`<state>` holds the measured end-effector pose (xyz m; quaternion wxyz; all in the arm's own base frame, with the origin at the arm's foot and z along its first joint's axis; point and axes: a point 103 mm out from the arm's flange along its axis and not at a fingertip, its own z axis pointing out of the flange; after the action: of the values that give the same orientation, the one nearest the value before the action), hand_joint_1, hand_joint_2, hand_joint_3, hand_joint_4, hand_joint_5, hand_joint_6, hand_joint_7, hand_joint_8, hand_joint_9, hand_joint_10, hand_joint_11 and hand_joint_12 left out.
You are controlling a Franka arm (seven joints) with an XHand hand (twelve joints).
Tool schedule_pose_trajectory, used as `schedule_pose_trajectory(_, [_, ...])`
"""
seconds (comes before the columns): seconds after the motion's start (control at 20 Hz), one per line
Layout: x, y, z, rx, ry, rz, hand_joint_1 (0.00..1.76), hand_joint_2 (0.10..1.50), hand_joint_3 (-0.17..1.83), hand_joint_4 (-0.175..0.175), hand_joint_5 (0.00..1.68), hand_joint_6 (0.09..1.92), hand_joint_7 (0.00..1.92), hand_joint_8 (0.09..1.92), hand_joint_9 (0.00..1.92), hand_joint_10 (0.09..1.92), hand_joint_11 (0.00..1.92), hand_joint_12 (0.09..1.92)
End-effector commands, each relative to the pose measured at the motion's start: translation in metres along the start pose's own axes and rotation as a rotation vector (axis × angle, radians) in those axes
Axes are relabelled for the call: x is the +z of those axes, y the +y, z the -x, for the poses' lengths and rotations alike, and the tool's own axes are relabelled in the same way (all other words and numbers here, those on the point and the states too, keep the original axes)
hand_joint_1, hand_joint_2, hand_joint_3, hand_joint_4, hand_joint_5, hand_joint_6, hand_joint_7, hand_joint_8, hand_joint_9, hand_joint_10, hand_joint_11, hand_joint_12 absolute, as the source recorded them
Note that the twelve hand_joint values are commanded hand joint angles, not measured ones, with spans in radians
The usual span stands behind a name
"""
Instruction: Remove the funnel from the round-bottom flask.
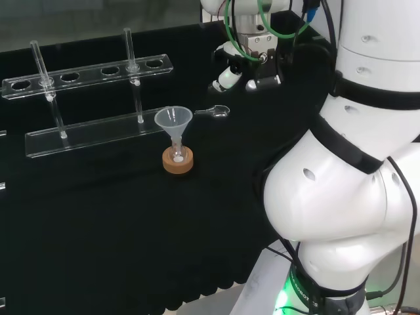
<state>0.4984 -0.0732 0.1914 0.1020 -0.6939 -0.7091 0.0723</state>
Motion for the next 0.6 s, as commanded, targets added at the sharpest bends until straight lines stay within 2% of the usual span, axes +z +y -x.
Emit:
schedule_pose_trajectory(0.05, [-0.018,-0.038,-0.018,0.009,-0.042,0.010,0.71,0.63,0.43,-0.003,0.33,0.09,0.17,0.63,0.43,0.64,0.31,1.32])
schedule_pose_trajectory(0.35, [-0.032,-0.070,-0.034,0.017,-0.047,0.007,0.69,0.63,0.43,-0.004,0.33,0.09,0.19,0.62,0.47,0.63,0.37,1.31])
schedule_pose_trajectory(0.6, [-0.038,-0.096,-0.055,0.018,-0.055,-0.021,0.65,0.62,0.42,-0.007,0.30,0.09,0.20,0.62,0.46,0.62,0.34,1.35])
